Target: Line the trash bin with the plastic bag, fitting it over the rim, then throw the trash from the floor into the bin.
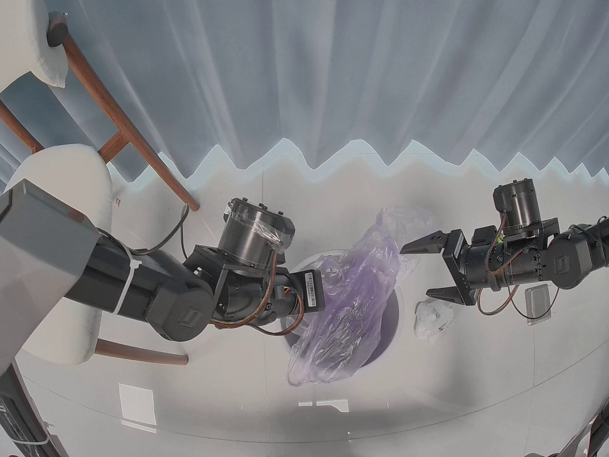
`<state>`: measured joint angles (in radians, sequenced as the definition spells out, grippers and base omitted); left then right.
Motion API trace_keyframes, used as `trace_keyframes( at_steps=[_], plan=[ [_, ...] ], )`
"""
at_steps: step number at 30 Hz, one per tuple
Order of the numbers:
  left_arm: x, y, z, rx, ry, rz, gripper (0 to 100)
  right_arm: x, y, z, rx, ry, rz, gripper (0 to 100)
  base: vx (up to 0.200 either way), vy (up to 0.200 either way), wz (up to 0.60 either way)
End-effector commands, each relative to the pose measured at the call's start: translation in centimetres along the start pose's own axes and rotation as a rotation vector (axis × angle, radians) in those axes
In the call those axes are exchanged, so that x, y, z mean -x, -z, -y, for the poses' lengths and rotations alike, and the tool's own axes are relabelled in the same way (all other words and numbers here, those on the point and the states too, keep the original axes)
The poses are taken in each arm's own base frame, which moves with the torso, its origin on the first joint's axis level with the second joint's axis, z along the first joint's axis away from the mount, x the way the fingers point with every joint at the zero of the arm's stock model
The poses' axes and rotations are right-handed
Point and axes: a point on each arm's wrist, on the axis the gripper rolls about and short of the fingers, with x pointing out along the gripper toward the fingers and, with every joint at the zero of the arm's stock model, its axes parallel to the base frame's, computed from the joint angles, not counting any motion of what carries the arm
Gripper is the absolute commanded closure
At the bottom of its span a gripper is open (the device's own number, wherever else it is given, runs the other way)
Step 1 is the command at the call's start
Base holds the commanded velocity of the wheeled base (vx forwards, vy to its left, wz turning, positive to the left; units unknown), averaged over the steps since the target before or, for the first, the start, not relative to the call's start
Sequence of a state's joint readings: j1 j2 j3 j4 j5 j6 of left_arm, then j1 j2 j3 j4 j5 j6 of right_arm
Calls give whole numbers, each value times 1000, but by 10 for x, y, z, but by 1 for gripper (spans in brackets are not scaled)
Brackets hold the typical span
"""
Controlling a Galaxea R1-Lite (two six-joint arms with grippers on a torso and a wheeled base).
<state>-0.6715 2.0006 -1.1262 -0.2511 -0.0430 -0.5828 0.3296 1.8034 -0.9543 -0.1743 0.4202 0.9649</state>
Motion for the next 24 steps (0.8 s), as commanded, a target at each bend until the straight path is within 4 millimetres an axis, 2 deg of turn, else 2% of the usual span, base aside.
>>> trace_keyframes(
  at_steps=[1,6,10,12,15,16,21,22,24],
  plan=[
    [0,3,6,-10,13,-5,100,6,11,-16,44,-44,-7,0,0,0,0],
    [1,5,9,-14,19,-11,100,5,4,-31,78,-94,30,0,0,0,0],
    [2,5,9,-12,20,-8,100,3,16,-34,100,-96,-3,0,0,0,0],
    [1,4,10,-3,23,-4,100,-6,25,-30,145,-56,-8,0,0,0,0],
    [1,4,9,-2,21,-5,100,-18,25,-22,214,2,10,0,0,0,0],
    [1,4,9,0,20,-4,100,-24,24,-15,286,47,27,0,0,0,0],
    [2,2,8,5,8,10,100,-34,21,-11,344,75,33,0,0,0,0],
    [2,1,7,7,6,11,100,-36,21,-11,344,80,41,100,0,0,0],
    [3,0,6,8,5,14,100,-38,20,-11,344,87,55,100,0,0,0]
  ],
)
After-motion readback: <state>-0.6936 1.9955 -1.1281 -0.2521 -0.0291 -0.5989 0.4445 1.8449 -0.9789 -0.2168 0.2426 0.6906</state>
